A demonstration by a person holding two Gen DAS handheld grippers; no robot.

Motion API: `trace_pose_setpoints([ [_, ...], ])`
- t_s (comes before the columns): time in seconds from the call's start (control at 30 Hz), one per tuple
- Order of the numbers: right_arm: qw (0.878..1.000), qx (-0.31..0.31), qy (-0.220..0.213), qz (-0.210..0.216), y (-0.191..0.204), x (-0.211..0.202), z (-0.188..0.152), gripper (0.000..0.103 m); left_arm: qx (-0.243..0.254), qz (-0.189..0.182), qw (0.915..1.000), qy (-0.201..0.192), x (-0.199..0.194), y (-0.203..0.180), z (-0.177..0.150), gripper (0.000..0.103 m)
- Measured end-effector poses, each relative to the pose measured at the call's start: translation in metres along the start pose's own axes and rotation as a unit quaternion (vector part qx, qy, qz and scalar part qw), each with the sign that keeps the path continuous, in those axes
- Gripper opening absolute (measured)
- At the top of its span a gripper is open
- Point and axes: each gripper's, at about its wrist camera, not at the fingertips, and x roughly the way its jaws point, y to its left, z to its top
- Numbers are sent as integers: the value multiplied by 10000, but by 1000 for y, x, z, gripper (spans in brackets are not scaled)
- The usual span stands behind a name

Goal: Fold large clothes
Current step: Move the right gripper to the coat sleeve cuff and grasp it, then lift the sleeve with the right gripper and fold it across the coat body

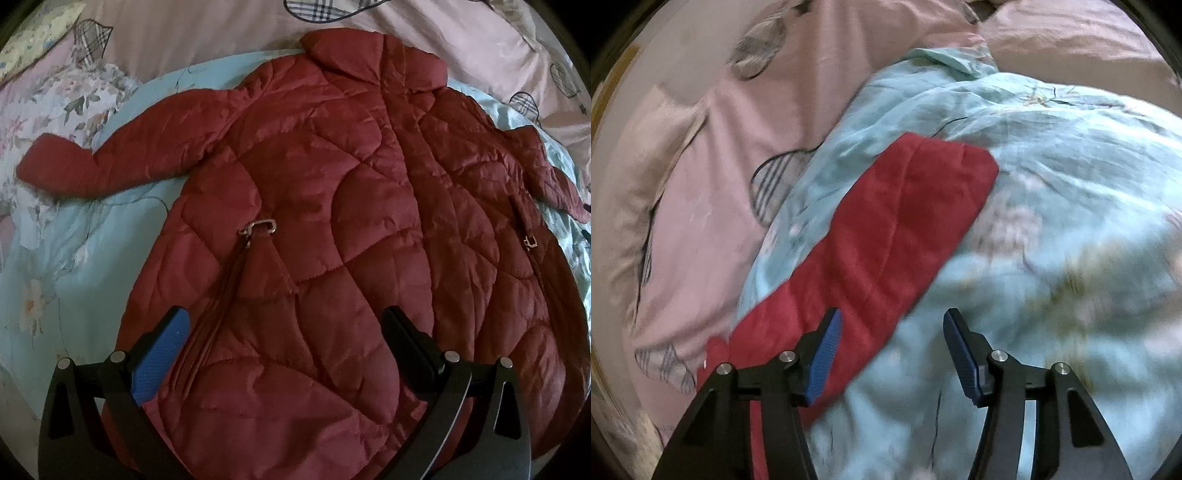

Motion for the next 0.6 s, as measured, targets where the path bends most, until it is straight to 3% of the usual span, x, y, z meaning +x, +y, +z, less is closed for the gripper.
trace_pose_setpoints([
  [0.2, 9995, 188, -183, 146, -10, 26, 19, 46, 122, 7, 9999, 68, 11, -8, 4, 103],
  [0.27, 9996, 129, -221, 150, -6, 31, 23, 25, 180, 34, 9998, 109, 14, -11, 3, 103],
  [0.37, 9991, -123, -328, 223, 6, 30, 24, 12, 246, 4, 9996, 149, 16, -13, 3, 103],
  [0.6, 9929, -917, -610, 456, 51, 5, 9, 8, 313, 23, 9995, 69, 11, -15, 3, 103],
])
